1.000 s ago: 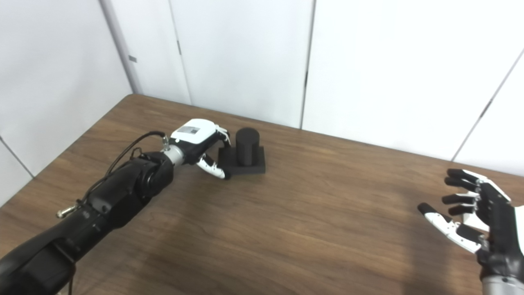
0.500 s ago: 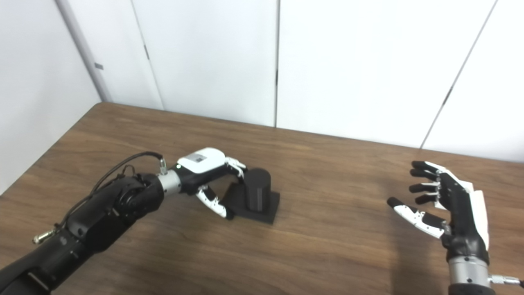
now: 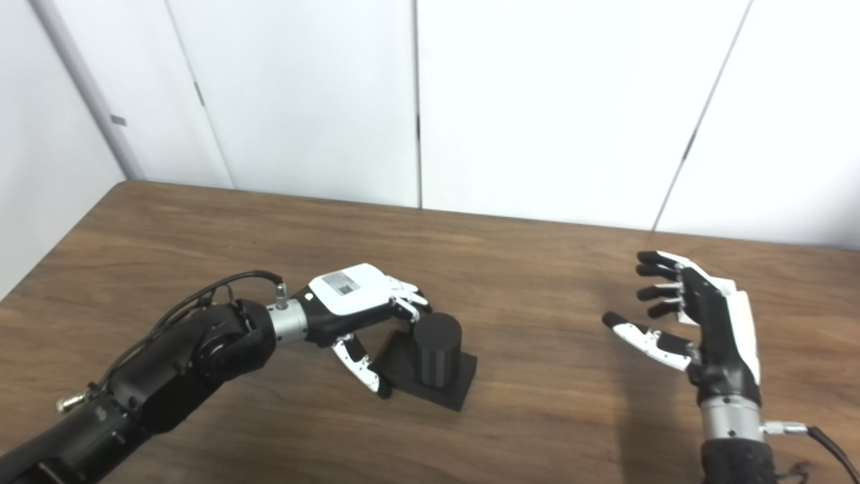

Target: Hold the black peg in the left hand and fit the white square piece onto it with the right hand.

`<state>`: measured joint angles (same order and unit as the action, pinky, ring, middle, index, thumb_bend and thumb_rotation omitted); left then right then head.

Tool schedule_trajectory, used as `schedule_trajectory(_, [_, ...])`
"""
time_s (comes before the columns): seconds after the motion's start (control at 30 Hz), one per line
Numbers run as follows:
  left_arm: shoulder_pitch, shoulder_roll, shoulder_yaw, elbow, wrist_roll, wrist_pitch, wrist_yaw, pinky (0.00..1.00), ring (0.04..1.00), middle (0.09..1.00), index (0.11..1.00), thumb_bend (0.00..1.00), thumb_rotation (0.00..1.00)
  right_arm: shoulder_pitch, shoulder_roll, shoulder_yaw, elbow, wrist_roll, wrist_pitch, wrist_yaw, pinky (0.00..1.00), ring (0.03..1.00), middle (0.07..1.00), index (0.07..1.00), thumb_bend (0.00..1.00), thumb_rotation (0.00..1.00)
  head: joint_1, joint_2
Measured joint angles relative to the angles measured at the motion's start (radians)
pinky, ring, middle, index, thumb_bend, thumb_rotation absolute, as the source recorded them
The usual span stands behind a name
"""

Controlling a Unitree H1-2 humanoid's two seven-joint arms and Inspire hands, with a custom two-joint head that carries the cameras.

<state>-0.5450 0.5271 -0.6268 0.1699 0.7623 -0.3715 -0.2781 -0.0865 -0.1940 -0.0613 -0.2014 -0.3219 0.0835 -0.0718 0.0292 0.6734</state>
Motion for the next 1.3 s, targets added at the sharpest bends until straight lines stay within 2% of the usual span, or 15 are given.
schedule_trajectory(0.1, [-0.029, -0.007, -0.036, 0.010, 0.071, -0.002, 0.023, 0.90, 0.910, 0.874, 0.493, 0.52, 0.08, -0.001, 0.006, 0.003, 0.004, -0.014, -0.004, -0.003, 0.47, 0.576, 0.694, 0.707, 0.56, 0.00, -0.020, 0.002])
schedule_trajectory(0.2, [-0.043, -0.012, -0.052, 0.014, 0.101, -0.002, 0.026, 0.88, 0.900, 0.865, 0.493, 0.52, 0.08, -0.007, 0.005, 0.002, 0.008, -0.019, -0.011, -0.004, 0.46, 0.564, 0.686, 0.708, 0.56, 0.00, -0.048, 0.003])
schedule_trajectory(0.4, [-0.062, -0.021, -0.068, 0.029, 0.123, 0.000, 0.032, 0.85, 0.887, 0.863, 0.493, 0.52, 0.08, -0.024, -0.007, 0.002, 0.002, -0.022, -0.013, -0.001, 0.45, 0.564, 0.681, 0.705, 0.57, 0.00, -0.071, -0.002])
schedule_trajectory(0.5, [-0.063, -0.022, -0.068, 0.031, 0.123, 0.004, 0.032, 0.85, 0.885, 0.865, 0.493, 0.52, 0.08, -0.025, -0.034, 0.001, -0.013, -0.023, -0.013, 0.008, 0.47, 0.581, 0.678, 0.708, 0.57, 0.00, -0.141, -0.024])
schedule_trajectory(0.53, [-0.062, -0.022, -0.068, 0.032, 0.123, 0.006, 0.032, 0.85, 0.885, 0.866, 0.493, 0.52, 0.08, -0.026, -0.046, 0.000, -0.017, -0.024, -0.012, 0.016, 0.48, 0.581, 0.678, 0.709, 0.58, 0.00, -0.141, -0.025])
schedule_trajectory(0.6, [-0.060, -0.022, -0.066, 0.032, 0.121, 0.006, 0.032, 0.85, 0.878, 0.864, 0.494, 0.52, 0.08, -0.029, -0.079, 0.003, -0.038, -0.027, -0.012, 0.044, 0.48, 0.586, 0.696, 0.711, 0.59, 0.00, -0.193, -0.034])
schedule_trajectory(0.67, [-0.056, -0.021, -0.062, 0.033, 0.120, 0.003, 0.035, 0.83, 0.870, 0.858, 0.494, 0.52, 0.08, -0.044, -0.120, 0.006, -0.041, -0.039, -0.008, 0.078, 0.49, 0.604, 0.727, 0.720, 0.62, 0.00, -0.200, -0.043])
schedule_trajectory(0.83, [-0.030, -0.012, -0.048, 0.055, 0.108, -0.008, 0.101, 0.82, 0.864, 0.856, 0.493, 0.52, 0.08, -0.098, -0.218, 0.006, -0.054, -0.074, 0.041, 0.149, 0.50, 0.636, 0.730, 0.707, 0.68, 0.01, -0.272, -0.072])
schedule_trajectory(1.0, [-0.025, -0.008, -0.047, 0.066, 0.099, -0.020, 0.124, 0.82, 0.872, 0.863, 0.493, 0.52, 0.08, -0.163, -0.290, 0.023, -0.077, -0.179, 0.107, 0.210, 0.53, 0.668, 0.755, 0.726, 0.69, 0.04, -0.316, -0.087])
schedule_trajectory(1.1, [-0.023, -0.006, -0.046, 0.065, 0.096, -0.020, 0.124, 0.83, 0.880, 0.868, 0.494, 0.52, 0.08, -0.195, -0.359, 0.053, -0.088, -0.219, 0.157, 0.304, 0.57, 0.726, 0.794, 0.757, 0.76, 0.02, -0.322, -0.084])
schedule_trajectory(1.2, [-0.021, -0.002, -0.046, 0.063, 0.095, -0.019, 0.124, 0.83, 0.876, 0.866, 0.494, 0.52, 0.08, -0.229, -0.476, 0.118, -0.092, -0.252, 0.188, 0.454, 0.60, 0.771, 0.827, 0.776, 0.84, 0.06, -0.344, -0.090])
schedule_trajectory(1.3, [-0.018, 0.003, -0.045, 0.063, 0.088, -0.020, 0.124, 0.84, 0.873, 0.858, 0.493, 0.52, 0.08, -0.266, -0.544, 0.162, -0.086, -0.314, 0.204, 0.525, 0.65, 0.803, 0.841, 0.786, 0.87, 0.07, -0.361, -0.098])
